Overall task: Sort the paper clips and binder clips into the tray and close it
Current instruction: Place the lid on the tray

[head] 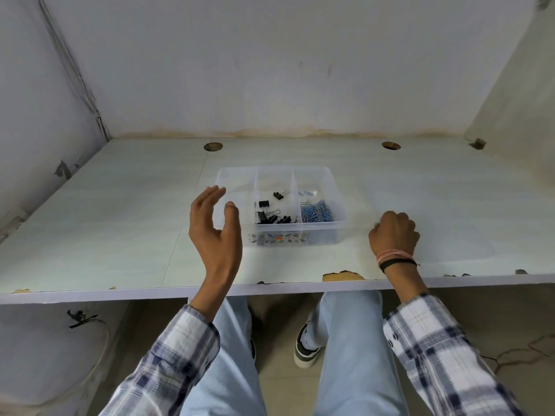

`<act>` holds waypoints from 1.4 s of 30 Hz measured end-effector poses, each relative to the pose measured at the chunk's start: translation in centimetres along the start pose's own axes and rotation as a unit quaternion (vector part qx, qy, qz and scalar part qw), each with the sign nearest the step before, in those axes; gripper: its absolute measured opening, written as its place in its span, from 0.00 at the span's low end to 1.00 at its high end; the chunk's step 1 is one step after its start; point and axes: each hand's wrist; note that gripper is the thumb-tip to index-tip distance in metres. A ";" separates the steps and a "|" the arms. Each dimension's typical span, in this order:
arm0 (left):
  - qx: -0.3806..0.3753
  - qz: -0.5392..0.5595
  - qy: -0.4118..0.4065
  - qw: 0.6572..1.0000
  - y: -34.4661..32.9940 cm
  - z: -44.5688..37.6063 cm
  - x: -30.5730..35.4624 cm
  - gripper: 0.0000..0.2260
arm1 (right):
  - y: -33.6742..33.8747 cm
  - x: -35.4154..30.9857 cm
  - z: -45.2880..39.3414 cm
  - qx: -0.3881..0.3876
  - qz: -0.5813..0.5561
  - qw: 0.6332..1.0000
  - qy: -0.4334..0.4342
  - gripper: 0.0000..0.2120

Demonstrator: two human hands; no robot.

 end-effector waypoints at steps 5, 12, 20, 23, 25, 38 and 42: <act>-0.030 -0.002 -0.016 0.999 -0.8 0.1 0.4 0.11 | 0.1 -0.9 -0.5 0.009 0.033 0.999 0.022 0.08; -0.060 0.008 -0.030 0.998 -1.5 -1.2 1.8 0.11 | 4.0 -4.6 -2.2 0.092 -0.029 0.990 0.099 0.09; -0.157 -0.045 -0.048 0.985 -2.3 -6.9 2.8 0.26 | 8.5 -11.7 -1.7 0.088 -0.199 0.923 0.318 0.13; -0.160 -0.049 -0.063 0.984 -2.0 -9.7 3.2 0.32 | 9.4 -13.2 -0.7 0.071 -0.205 0.893 0.394 0.15; -0.124 -0.034 -0.070 0.989 -1.5 -11.0 3.7 0.26 | 9.6 -13.6 -0.6 0.073 -0.217 0.878 0.420 0.15; 0.065 -0.066 -0.120 0.988 0.2 -13.7 5.2 0.10 | 9.3 -12.9 -2.1 0.080 -0.375 0.846 0.370 0.15; 0.058 -0.081 -0.087 0.991 -0.1 -14.3 5.5 0.12 | 8.6 -11.9 -3.0 0.011 -0.486 0.837 0.251 0.28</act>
Point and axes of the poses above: each hand's wrist, its own z-axis away from the middle knuckle, its own y-axis out of the back of the hand, x = y × z, and after that the axes turned 5 degrees about -z, right-handed
